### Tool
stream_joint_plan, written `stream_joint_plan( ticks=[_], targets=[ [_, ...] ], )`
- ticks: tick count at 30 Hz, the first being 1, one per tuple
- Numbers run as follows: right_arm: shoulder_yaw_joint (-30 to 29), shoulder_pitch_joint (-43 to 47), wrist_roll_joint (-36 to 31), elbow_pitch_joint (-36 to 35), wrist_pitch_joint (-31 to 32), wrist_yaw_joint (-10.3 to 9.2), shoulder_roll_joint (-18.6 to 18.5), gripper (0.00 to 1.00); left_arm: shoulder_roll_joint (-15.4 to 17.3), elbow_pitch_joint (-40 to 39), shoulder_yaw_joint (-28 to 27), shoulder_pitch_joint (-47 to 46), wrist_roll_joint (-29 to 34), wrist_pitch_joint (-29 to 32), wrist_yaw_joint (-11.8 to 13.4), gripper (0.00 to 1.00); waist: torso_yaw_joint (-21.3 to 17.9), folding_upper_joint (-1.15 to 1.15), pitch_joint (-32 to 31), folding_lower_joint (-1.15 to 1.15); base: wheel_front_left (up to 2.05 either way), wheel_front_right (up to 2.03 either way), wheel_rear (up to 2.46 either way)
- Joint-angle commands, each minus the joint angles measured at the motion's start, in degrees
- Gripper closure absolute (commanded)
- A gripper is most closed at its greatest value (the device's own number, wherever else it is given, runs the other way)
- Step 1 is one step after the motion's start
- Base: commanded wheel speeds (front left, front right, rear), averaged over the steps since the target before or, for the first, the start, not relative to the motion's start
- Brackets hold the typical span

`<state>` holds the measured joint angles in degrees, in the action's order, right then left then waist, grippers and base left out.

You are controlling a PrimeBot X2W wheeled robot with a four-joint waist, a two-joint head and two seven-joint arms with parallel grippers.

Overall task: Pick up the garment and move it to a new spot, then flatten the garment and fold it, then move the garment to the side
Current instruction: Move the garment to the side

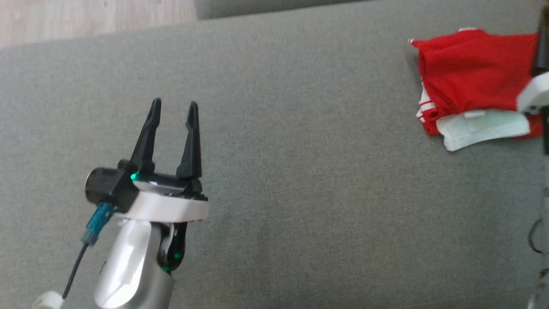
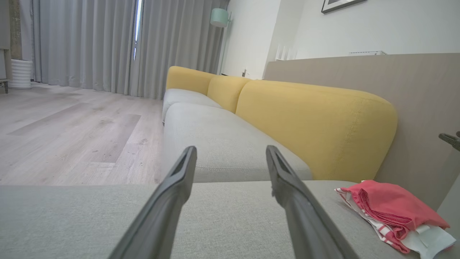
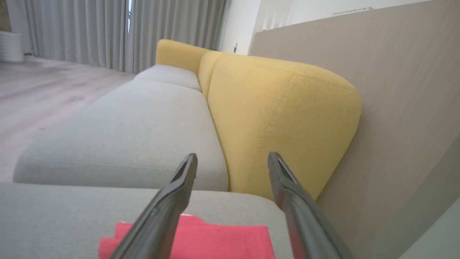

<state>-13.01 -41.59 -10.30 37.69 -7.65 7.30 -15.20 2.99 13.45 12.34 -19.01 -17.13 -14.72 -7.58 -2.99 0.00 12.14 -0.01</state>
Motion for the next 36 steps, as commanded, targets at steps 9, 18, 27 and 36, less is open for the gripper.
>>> stream_joint_plan(
  ticks=[9, 18, 27, 36],
  targets=[
    [6.4, 5.9, 11.7, -8.8, -1.2, 0.19, 6.5, 0.00, 0.7, -1.0, -4.4, 3.9, 0.0, -0.3, 0.1, 0.00, 1.2, 0.00, -7.3, 0.01, 0.00, 0.00, 0.00],
    [8.7, 16.5, 19.5, -11.0, -3.2, 0.19, 11.7, 0.00, 0.4, 1.7, -5.9, 9.0, -1.2, -0.3, 0.1, 0.00, 2.0, 0.00, -11.4, 0.01, 0.00, 0.00, 0.00],
    [12.6, 26.0, 22.0, -9.2, -6.7, 0.19, 12.3, 0.00, 0.0, 1.7, -7.9, 12.2, -0.8, -0.3, 0.1, 0.00, 2.0, 0.00, -11.8, 0.01, 0.00, 0.00, 0.00],
    [13.5, 27.2, 22.2, -9.6, -7.3, 0.19, 12.3, 0.00, -0.1, 1.0, -9.9, 12.8, -2.2, -0.3, 0.1, 0.00, 1.9, 0.00, -11.3, 0.01, 0.00, 0.00, 0.00]
  ],
)
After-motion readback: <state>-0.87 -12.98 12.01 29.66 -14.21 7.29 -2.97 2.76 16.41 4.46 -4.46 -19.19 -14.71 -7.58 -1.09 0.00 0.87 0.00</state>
